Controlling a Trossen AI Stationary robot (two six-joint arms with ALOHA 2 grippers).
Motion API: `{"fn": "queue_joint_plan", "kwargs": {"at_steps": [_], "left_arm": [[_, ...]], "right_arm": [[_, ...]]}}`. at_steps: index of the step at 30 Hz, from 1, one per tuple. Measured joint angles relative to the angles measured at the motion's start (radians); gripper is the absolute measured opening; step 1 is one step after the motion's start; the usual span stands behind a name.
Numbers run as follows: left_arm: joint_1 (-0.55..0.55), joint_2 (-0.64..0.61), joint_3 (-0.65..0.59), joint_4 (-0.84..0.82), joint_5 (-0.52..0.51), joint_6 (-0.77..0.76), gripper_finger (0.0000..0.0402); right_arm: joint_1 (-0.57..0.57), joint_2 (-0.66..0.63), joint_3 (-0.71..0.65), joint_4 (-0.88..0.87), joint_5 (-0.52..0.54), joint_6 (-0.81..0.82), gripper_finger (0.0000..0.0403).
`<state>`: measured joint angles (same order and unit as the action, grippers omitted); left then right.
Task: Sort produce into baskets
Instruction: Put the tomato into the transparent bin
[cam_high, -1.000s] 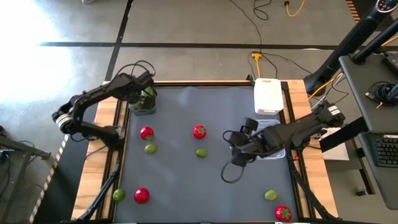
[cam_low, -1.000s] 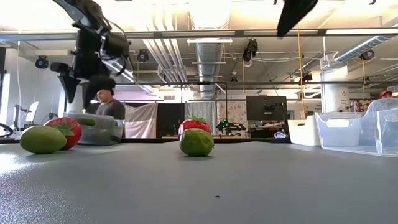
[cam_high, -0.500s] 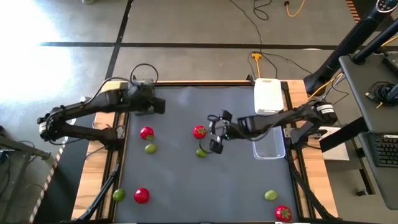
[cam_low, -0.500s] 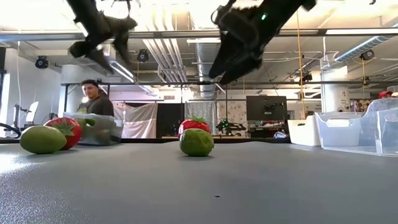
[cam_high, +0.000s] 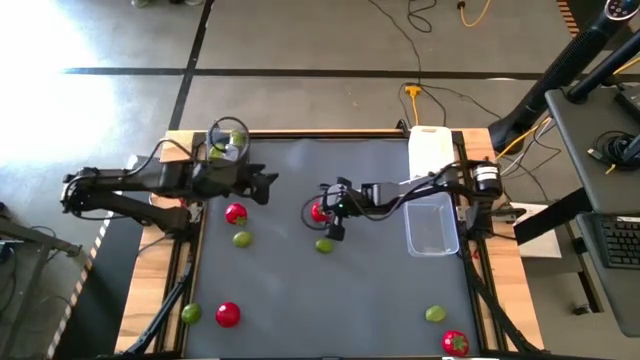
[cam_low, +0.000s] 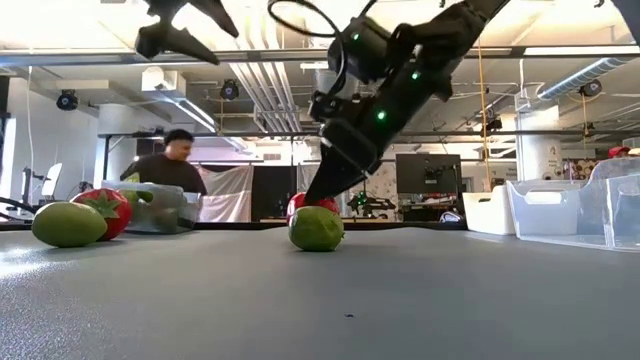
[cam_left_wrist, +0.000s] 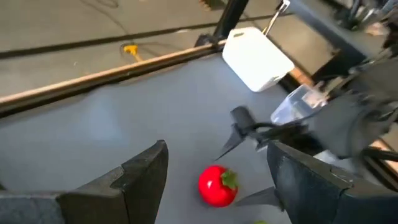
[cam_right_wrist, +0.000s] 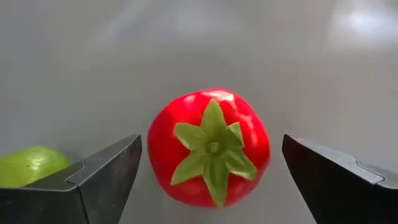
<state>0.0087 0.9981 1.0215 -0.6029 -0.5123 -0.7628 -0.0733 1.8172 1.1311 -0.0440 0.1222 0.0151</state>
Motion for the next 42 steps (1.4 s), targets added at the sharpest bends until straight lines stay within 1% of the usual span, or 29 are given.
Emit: {"fn": "queue_joint_plan", "kwargs": {"at_steps": [2, 6, 10, 12, 15, 19, 20, 24, 29, 32, 35, 37, 40, 42], "left_arm": [[0.002, -0.024, 0.0, -0.001, -0.006, 0.012, 0.0256], [0.002, -0.07, 0.0, -0.029, -0.071, 0.017, 0.0256], [0.002, -0.111, -0.001, -0.096, -0.112, -0.02, 0.0256], [0.002, -0.131, -0.001, -0.133, -0.118, -0.042, 0.0256], [0.002, -0.155, -0.001, -0.17, -0.125, -0.065, 0.0256], [0.002, -0.174, -0.001, -0.188, -0.134, -0.056, 0.0256], [0.002, -0.176, -0.001, -0.188, -0.14, -0.041, 0.0256], [0.002, -0.186, -0.001, -0.192, -0.187, 0.04, 0.0256], [0.001, -0.22, -0.001, -0.215, -0.175, 0.161, 0.0256], [0.001, -0.248, -0.001, -0.264, -0.152, 0.214, 0.0256], [0.001, -0.267, -0.003, -0.328, -0.152, 0.256, 0.0256], [0.001, -0.275, -0.008, -0.359, -0.152, 0.283, 0.0256], [0.001, -0.281, -0.026, -0.364, -0.152, 0.342, 0.0256], [0.001, -0.279, -0.036, -0.363, -0.152, 0.381, 0.0256]], "right_arm": [[-0.012, 0.027, 0.013, 0.012, -0.017, 0.0, 0.0382], [-0.033, 0.074, 0.029, 0.026, -0.071, 0.001, 0.0382], [-0.041, 0.094, 0.036, 0.019, -0.077, 0.011, 0.0381], [-0.041, 0.096, 0.036, 0.014, -0.078, 0.012, 0.0374], [-0.041, 0.092, 0.041, 0.024, -0.079, 0.02, 0.0346], [-0.041, 0.077, 0.057, 0.008, -0.078, 0.051, 0.0294], [-0.041, 0.072, 0.068, -0.01, -0.078, 0.064, 0.0289], [-0.035, 0.03, 0.135, -0.154, -0.077, 0.123, 0.0289], [0.014, -0.099, 0.238, -0.446, -0.06, 0.217, 0.0289], [0.072, -0.205, 0.271, -0.622, 0.012, 0.325, 0.0289], [0.143, -0.317, 0.264, -0.777, 0.105, 0.506, 0.0289], [0.199, -0.388, 0.245, -0.886, 0.165, 0.678, 0.0289], [0.3, -0.472, 0.204, -1.023, 0.255, 0.954, 0.0289], [0.369, -0.512, 0.163, -1.104, 0.289, 1.128, 0.029]]}}
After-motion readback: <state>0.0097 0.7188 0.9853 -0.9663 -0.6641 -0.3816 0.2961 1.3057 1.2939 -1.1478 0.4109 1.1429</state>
